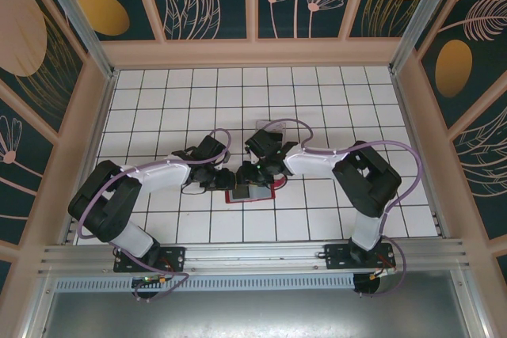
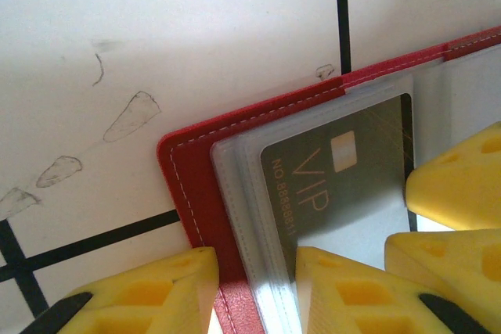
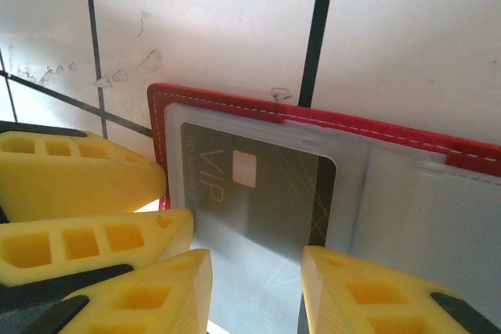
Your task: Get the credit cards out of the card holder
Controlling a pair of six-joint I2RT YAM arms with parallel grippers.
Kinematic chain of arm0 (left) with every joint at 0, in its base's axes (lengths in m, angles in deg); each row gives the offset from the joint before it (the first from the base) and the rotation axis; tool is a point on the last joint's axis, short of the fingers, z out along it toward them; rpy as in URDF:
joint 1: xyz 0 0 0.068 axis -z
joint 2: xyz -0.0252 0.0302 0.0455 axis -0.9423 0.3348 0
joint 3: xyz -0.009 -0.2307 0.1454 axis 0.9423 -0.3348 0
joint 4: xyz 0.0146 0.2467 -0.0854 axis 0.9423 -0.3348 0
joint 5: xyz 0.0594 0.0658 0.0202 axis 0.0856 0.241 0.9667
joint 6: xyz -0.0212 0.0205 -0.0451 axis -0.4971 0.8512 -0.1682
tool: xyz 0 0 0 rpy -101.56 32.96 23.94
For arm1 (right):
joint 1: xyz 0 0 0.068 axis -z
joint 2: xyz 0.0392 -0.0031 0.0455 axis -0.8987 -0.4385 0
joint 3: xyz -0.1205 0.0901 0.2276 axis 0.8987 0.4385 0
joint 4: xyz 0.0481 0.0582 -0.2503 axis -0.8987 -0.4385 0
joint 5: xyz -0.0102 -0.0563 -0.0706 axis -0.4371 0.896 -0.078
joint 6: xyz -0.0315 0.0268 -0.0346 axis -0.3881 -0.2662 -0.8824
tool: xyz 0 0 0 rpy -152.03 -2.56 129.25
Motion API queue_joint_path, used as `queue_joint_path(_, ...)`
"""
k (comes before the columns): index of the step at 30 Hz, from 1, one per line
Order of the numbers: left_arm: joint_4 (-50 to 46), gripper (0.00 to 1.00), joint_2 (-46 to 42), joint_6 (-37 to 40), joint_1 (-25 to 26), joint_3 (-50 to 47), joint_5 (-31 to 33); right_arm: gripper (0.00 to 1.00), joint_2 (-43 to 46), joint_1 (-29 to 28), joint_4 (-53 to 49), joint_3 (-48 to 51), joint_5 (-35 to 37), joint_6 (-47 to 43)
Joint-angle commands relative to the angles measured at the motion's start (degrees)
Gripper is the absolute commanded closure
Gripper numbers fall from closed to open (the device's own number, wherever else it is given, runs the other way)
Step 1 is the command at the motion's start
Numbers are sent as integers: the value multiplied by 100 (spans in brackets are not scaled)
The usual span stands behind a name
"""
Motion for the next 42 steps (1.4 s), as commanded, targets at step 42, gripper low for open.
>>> queue_joint_path(42, -574, 65, -303, 34, 19, 63, 731, 65, -55, -146, -24, -293, -32, -42)
